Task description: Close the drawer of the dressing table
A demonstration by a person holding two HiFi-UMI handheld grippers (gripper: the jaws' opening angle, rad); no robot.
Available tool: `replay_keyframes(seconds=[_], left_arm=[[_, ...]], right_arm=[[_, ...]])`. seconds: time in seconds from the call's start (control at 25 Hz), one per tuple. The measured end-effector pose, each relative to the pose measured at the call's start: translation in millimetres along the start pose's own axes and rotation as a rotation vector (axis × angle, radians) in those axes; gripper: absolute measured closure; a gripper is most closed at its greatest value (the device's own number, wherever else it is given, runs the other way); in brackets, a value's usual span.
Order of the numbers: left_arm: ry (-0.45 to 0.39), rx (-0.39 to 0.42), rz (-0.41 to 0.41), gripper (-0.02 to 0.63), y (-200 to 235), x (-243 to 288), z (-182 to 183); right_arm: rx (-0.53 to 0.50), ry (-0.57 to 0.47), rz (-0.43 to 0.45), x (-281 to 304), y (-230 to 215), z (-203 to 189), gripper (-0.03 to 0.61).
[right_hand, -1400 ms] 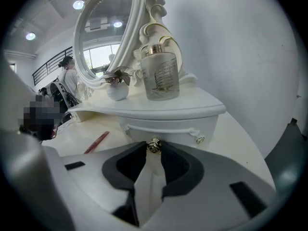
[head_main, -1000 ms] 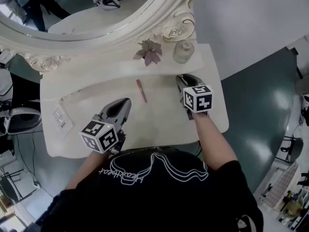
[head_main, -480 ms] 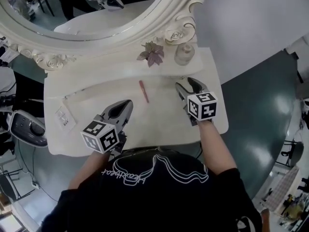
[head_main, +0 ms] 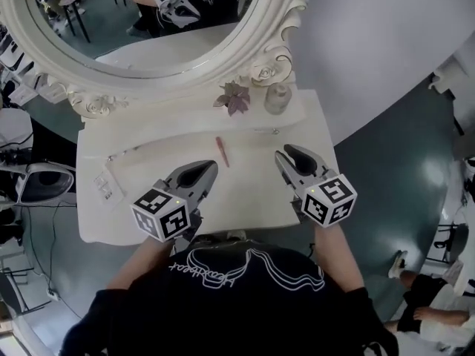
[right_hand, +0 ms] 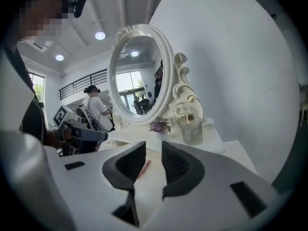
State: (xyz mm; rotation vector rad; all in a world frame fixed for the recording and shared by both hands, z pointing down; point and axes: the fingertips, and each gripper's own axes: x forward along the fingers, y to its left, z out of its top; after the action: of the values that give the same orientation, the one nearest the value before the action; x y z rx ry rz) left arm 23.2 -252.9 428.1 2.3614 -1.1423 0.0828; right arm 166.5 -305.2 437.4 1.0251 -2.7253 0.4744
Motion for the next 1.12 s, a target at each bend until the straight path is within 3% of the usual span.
replay_keyframes(seconds=[0.16, 0.48, 1.12], left_arm=[[-0.036, 0.050, -0.059, 0.609, -26.0, -0.7, 19.8], [-0.073, 0.103, -0.156, 0.609, -65.1, -2.2, 42.2], [-0.085, 0.107, -0.169, 0.609, -71.1, 0.4, 46.1]], right_arm=[[-0.010, -0.099, 0.047, -25.7, 21.1, 26.3, 0.573], [0.022, -0.201, 0.167, -57.5, 59.2, 56.5, 0.575], [0.008, -0.170, 0.196, -50.6, 69.3, 49.7, 0.575]])
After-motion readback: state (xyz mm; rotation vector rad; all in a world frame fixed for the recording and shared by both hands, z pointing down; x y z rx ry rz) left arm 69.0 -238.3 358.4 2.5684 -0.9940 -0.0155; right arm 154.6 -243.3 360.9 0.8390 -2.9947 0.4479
